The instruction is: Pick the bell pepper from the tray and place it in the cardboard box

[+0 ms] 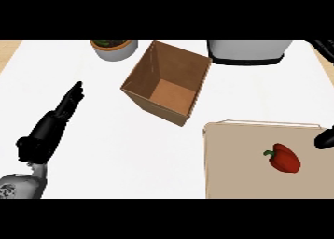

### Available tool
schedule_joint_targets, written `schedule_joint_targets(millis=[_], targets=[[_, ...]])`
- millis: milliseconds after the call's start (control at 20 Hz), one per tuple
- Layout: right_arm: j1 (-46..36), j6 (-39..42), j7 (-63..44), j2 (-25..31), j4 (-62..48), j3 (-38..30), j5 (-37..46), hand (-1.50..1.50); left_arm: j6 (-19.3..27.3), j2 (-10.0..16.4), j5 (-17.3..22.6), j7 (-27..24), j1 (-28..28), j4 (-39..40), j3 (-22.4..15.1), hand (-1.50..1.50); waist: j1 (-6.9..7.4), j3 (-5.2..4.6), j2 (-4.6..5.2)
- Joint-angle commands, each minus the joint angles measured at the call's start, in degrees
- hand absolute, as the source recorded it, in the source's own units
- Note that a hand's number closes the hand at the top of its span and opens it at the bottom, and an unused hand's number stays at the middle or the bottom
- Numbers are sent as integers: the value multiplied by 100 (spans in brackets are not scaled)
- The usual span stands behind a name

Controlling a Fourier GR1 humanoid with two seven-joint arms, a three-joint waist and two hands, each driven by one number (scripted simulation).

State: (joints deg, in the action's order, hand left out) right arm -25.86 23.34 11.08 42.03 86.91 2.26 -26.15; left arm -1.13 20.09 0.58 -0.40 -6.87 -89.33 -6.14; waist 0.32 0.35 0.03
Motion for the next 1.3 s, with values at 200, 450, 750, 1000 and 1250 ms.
schedule_joint_targets(millis=[200,450,750,1000,1250], targets=[[80,2180,2792,1017,-424,-182,1296,-150,-332,157,-61,-270,-454,-220,-125,0,84,26,108],[34,1804,3910,1356,-119,163,2482,-150,-348,83,-84,-366,-642,118,-102,0,94,6,134],[303,848,4561,2365,513,958,4110,-150,-369,42,-152,-366,-464,-55,-233,0,96,-9,51],[728,-4,5234,2937,689,1392,4961,-150,-527,278,41,-153,-674,-30,114,0,-8,-22,12],[1336,-985,4988,3030,1009,1505,5820,-150,-567,161,-91,-392,-388,-13,47,0,-76,-32,-14]])
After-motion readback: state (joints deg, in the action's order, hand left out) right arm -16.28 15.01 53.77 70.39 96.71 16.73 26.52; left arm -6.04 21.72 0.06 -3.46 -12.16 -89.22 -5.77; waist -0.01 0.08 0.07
